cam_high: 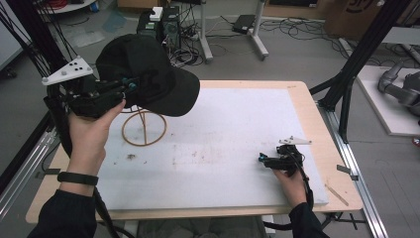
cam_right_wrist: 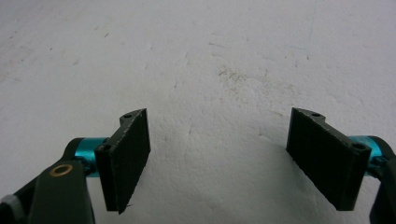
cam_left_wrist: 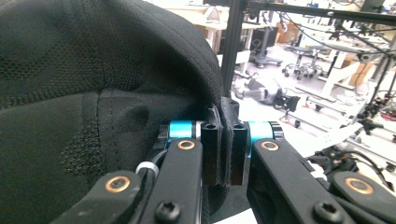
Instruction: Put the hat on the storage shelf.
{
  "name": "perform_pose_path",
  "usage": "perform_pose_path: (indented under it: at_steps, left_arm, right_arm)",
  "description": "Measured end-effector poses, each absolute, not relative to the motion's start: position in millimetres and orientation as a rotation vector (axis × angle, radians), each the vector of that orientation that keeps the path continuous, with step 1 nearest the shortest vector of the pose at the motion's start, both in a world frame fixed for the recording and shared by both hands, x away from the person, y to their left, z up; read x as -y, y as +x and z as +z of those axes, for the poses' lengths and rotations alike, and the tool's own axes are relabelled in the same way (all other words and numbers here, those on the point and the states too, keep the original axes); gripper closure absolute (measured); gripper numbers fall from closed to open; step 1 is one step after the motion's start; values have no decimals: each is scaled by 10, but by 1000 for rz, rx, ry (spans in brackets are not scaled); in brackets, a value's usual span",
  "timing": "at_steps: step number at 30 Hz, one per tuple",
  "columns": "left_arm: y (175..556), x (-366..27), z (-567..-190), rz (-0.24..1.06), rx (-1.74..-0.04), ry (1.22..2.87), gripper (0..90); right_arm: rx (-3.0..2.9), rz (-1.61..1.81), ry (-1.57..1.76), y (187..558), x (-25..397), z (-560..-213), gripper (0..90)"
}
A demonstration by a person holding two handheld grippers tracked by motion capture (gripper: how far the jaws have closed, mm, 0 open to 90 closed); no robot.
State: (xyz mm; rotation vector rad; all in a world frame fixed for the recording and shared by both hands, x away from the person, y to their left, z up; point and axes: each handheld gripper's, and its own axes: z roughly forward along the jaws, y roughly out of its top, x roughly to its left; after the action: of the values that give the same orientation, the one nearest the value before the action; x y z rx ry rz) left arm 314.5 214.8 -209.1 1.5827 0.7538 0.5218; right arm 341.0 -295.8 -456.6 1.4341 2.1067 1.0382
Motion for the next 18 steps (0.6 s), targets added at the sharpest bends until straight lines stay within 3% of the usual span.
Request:
perform_pose_path:
  at_steps: [18]
  left_arm:
    - [3355, -2304, -2198, 596, -879, 1608, 875]
  right_arm:
    - [-2108, 1035, 1434, 3409, 2952, -4567, 212]
